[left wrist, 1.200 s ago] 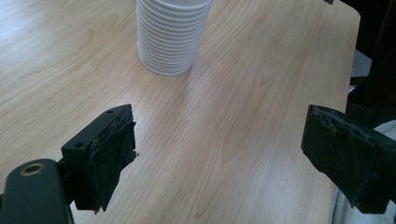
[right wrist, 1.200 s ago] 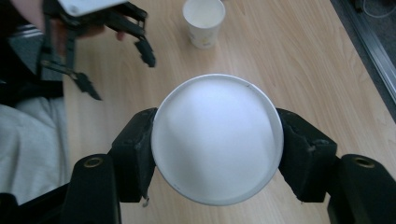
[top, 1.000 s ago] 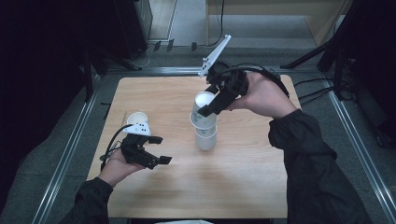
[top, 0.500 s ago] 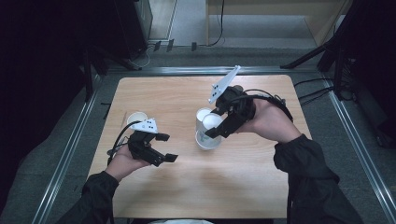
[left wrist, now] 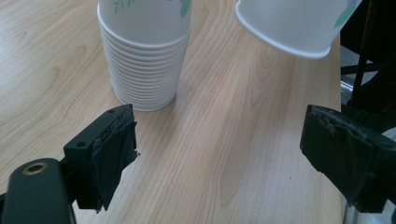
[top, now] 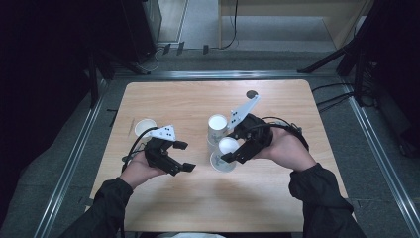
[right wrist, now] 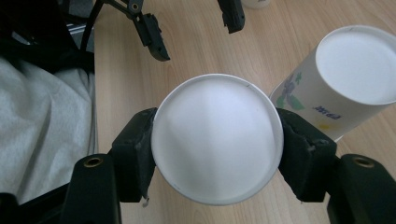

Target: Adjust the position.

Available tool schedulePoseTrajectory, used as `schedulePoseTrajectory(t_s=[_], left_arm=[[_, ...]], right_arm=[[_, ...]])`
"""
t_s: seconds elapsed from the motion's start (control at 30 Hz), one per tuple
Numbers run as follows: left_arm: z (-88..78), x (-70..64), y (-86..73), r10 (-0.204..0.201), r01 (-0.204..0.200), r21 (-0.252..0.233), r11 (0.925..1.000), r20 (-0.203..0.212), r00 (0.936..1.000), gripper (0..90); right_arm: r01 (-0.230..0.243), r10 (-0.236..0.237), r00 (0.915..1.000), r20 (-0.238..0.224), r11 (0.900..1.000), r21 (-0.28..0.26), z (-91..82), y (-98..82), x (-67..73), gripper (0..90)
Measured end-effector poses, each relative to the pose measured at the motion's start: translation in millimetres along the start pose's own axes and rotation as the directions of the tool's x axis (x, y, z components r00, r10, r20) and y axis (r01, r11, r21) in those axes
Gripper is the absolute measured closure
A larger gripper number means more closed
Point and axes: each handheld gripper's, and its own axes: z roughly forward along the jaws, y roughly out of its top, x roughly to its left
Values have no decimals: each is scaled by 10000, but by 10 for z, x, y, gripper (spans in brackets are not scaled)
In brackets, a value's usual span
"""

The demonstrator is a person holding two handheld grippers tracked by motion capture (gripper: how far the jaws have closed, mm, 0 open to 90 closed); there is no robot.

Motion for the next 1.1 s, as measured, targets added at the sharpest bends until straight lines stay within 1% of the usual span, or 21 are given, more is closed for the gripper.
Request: schedulePoseTrajectory(t_s=[0.17,0.23,0.33,0.4,0.53,0.63,0.67,0.73,0.8,0.83,0.87,0.93,0.97,1.03,1.1], left_arm=[[17,-16,8,126,-125,-79,9999,60,9999,111],[25,-14,11,160,-160,-118,9998,60,9999,120],[39,-4,21,-27,31,-252,9997,177,9998,124],[53,6,28,-68,75,-262,9996,290,9996,125],[80,-3,33,-72,84,-331,9994,366,9993,125],[82,-8,38,-21,40,-394,9992,469,9989,125],[83,-21,46,25,1,-529,9986,502,9987,125],[83,-29,49,11,22,-583,9983,564,9984,126],[83,-46,54,122,-86,-613,9981,592,9982,127],[79,-77,52,138,-101,-593,9982,623,9980,127],[77,-101,51,254,-214,-638,9977,629,9977,127],[74,-147,51,422,-380,-643,9972,661,9969,126],[74,-147,51,422,-380,-643,9972,661,9969,126],[88,-198,59,591,-546,-609,9967,755,9954,126],[98,-210,62,612,-563,-619,9965,800,9949,126]], right_arm=[[-159,157,9998,-117,9998,-129,120,-116,-15,356],[-151,148,9997,-183,9998,-158,175,-156,-11,356],[-188,184,9997,-190,9996,-228,252,-221,3,356],[-251,246,9995,-206,9994,-239,297,-266,3,357],[-406,392,9983,-437,9987,-308,387,-356,-14,356],[-465,447,9980,-448,9982,-382,448,-420,-21,356],[-541,520,9973,-511,9977,-414,473,-442,-20,357],[-564,541,9973,-507,9974,-456,488,-454,-23,356],[-612,585,9971,-495,9966,-556,536,-493,-22,357],[-647,616,9968,-516,9960,-619,546,-503,-18,356],[-598,564,9972,-486,9957,-703,558,-509,-18,357],[-615,580,9972,-476,9953,-749,572,-509,2,356],[-615,580,9972,-476,9953,-749,572,-509,2,356],[-528,469,9972,-588,9933,-1028,587,-496,22,356],[-554,485,9967,-644,9924,-1096,597,-491,31,356]])
